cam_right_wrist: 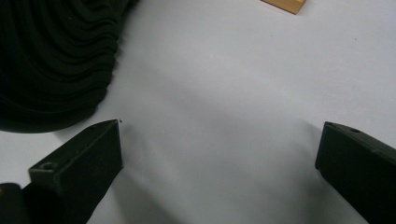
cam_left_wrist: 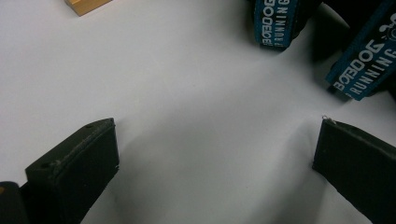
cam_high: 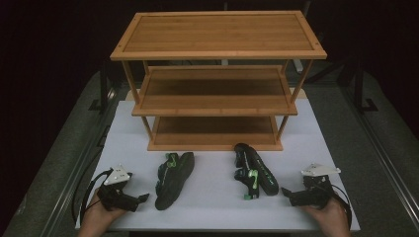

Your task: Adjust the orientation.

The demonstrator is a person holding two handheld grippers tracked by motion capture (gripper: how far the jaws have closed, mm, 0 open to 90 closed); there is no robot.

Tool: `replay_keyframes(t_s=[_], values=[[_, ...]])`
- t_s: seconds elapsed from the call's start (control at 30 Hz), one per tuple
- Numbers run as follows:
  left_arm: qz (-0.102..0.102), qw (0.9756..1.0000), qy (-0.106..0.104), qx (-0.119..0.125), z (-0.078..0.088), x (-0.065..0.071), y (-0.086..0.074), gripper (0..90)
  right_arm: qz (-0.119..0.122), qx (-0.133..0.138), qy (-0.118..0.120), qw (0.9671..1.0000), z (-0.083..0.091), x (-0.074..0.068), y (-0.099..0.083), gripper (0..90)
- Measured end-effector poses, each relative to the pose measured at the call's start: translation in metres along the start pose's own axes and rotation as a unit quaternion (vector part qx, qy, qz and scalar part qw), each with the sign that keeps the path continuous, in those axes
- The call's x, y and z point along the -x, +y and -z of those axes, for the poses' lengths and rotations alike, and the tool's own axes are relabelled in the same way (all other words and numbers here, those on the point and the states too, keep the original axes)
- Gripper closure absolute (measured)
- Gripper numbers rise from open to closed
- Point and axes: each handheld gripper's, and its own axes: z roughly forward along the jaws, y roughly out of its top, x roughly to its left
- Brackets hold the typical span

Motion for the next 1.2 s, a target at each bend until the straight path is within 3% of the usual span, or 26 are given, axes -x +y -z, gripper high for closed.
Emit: replay_keyframes(t_s=[0.23,0.27,0.47,0.63,0.7,0.8,0.83,0.87,1.0,1.07,1.1,1.2], values=[[0.005,1.0000,0.002,0.005,0.001,-0.001,0.000,3.6,0.000,0.000,0.000,1.0000,0.000,0.000,0.000,0.0],[0.008,0.9997,-0.009,0.022,0.004,-0.001,-0.001,8.3,0.000,0.000,0.000,1.0000,0.000,0.000,0.000,0.0],[-0.004,0.9990,-0.031,0.032,0.012,0.000,-0.002,34.9,0.000,0.000,0.000,1.0000,0.000,0.000,0.000,0.0],[0.002,0.9979,-0.040,0.051,0.021,0.001,0.002,60.0,0.000,0.000,0.000,1.0000,0.000,0.000,0.000,0.0],[0.014,0.9956,-0.059,0.071,0.028,0.002,0.007,69.4,0.000,0.000,0.000,1.0000,0.000,0.000,0.000,0.0],[0.015,0.9945,-0.068,0.078,0.032,0.003,0.011,84.5,0.000,0.000,0.000,1.0000,0.000,0.000,0.000,0.0],[0.016,0.9939,-0.071,0.082,0.035,0.004,0.014,84.5,0.000,0.000,0.000,1.0000,0.000,0.000,0.000,0.0],[0.019,0.9926,-0.077,0.092,0.039,0.007,0.019,90.0,0.000,0.000,0.000,1.0000,0.000,0.000,0.000,0.0],[0.016,0.9909,-0.083,0.105,0.043,0.013,0.028,90.0,0.000,0.000,0.000,1.0000,0.000,0.000,0.000,0.0],[0.020,0.9884,-0.099,0.114,0.043,0.014,0.032,90.0,0.000,0.000,0.000,1.0000,0.000,0.000,0.000,0.0],[0.020,0.9884,-0.099,0.114,0.043,0.014,0.032,90.0,0.000,0.000,0.000,1.0000,0.000,0.000,0.000,0.0],[0.021,0.9842,-0.126,0.123,0.041,0.019,0.036,90.0,0.000,0.000,0.000,1.0000,0.000,0.000,0.000,0.0]])
